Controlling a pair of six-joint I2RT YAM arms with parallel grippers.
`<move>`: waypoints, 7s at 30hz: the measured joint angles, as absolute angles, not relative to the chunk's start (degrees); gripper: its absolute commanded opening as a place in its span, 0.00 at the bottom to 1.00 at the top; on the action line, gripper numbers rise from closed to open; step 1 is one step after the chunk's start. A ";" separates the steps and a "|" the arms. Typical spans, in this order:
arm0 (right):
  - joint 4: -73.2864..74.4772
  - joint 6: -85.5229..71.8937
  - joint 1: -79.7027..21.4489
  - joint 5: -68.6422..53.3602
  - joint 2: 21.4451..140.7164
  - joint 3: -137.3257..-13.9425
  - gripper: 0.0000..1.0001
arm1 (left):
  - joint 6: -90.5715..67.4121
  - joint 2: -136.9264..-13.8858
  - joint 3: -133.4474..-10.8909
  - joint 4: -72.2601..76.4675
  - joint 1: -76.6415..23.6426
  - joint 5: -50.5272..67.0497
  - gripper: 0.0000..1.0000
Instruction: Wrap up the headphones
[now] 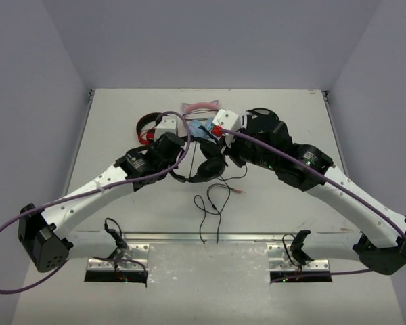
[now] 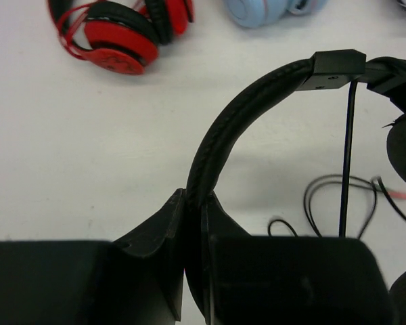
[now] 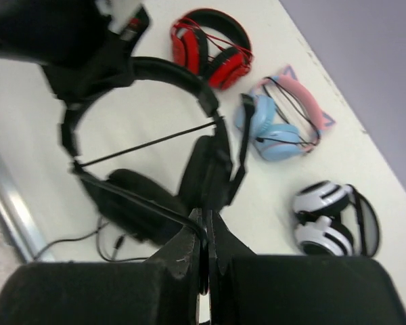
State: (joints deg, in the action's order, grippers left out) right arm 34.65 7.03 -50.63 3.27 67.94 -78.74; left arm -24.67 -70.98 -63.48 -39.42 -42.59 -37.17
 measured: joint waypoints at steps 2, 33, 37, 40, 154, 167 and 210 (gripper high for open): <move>35.66 10.55 -50.85 6.87 67.96 -78.74 0.01 | -22.83 -67.53 -60.51 -37.28 -42.72 -32.01 0.00; 24.93 8.82 -31.88 -3.44 77.45 -86.13 0.01 | -12.56 -57.84 -62.26 -35.83 -52.82 -20.47 0.00; 22.22 6.94 -31.05 -4.84 76.25 -84.90 0.01 | -10.39 -60.29 -67.64 -38.44 -53.23 -20.14 0.00; 20.86 5.93 -30.76 -4.62 76.18 -84.27 0.01 | -9.15 -61.28 -70.76 -40.03 -53.30 -20.60 0.00; -6.70 -21.91 -63.55 -17.41 59.18 -56.12 0.01 | -25.78 -87.77 -98.87 -43.51 -34.89 -65.19 0.00; 26.50 10.46 -57.84 12.88 67.55 -88.14 0.01 | -16.38 -76.86 -77.43 -38.65 -39.27 -44.01 0.00; 29.21 8.75 -22.20 -17.58 86.28 -94.21 0.01 | -7.09 -63.07 -70.30 -29.36 -47.11 -13.02 0.01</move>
